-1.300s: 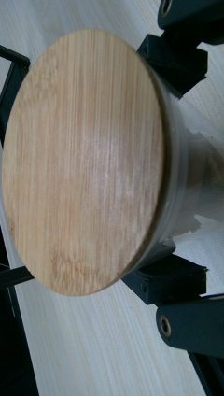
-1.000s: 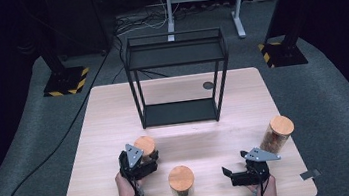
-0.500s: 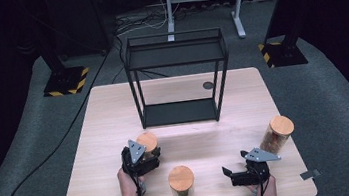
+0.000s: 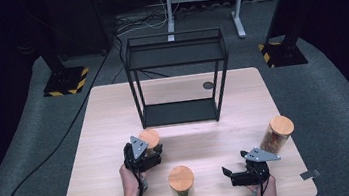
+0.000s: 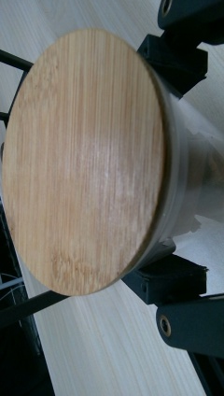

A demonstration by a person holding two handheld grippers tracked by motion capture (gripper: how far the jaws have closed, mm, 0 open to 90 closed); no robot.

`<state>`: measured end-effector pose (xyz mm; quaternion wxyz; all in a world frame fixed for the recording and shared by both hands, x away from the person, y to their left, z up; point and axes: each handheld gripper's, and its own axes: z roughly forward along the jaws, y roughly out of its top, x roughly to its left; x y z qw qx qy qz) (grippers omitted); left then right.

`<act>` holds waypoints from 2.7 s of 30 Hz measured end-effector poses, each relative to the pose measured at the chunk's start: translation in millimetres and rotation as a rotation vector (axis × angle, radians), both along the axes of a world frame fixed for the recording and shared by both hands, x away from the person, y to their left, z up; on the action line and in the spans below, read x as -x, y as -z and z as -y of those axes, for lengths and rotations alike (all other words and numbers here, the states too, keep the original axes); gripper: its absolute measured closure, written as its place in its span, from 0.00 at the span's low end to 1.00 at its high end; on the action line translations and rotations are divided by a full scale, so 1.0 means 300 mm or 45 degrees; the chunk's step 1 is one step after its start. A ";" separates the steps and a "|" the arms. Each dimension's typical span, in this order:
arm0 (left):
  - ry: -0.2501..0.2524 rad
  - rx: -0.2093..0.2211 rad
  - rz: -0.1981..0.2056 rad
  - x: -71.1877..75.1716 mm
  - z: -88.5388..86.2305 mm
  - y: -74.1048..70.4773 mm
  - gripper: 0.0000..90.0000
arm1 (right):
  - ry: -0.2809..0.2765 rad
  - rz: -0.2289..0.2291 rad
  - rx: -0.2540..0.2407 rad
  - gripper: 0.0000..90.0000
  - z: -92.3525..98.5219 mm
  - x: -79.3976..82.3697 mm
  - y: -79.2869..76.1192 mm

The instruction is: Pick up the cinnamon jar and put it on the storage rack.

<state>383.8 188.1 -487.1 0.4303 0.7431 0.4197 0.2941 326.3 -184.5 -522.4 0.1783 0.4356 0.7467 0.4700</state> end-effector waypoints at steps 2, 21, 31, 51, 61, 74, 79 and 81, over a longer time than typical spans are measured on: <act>0.003 0.009 -0.001 -0.004 0.001 -0.001 0.28 | -0.002 -0.001 0.000 0.01 0.000 0.000 0.000; 0.035 -0.001 -0.003 -0.045 0.016 -0.016 0.28 | -0.010 -0.001 0.001 0.01 -0.001 -0.001 0.000; 0.051 -0.015 -0.006 -0.069 0.032 -0.019 0.28 | -0.011 -0.004 0.000 0.01 0.000 -0.001 0.000; 0.082 -0.017 -0.011 -0.114 0.057 -0.038 0.28 | -0.014 -0.008 -0.006 0.02 0.002 -0.003 0.000; 0.089 -0.018 -0.014 -0.136 0.056 -0.044 0.28 | -0.012 -0.007 -0.009 0.02 0.003 -0.002 0.000; 0.106 -0.013 -0.018 -0.163 0.078 -0.046 0.28 | -0.011 -0.008 -0.009 0.02 0.003 -0.002 0.000; 0.110 -0.023 -0.018 -0.173 0.082 -0.049 0.28 | -0.012 -0.008 -0.009 0.02 0.003 -0.003 0.000; 0.108 -0.017 -0.018 -0.179 0.083 -0.050 0.28 | -0.010 -0.009 -0.007 0.02 0.002 -0.003 0.000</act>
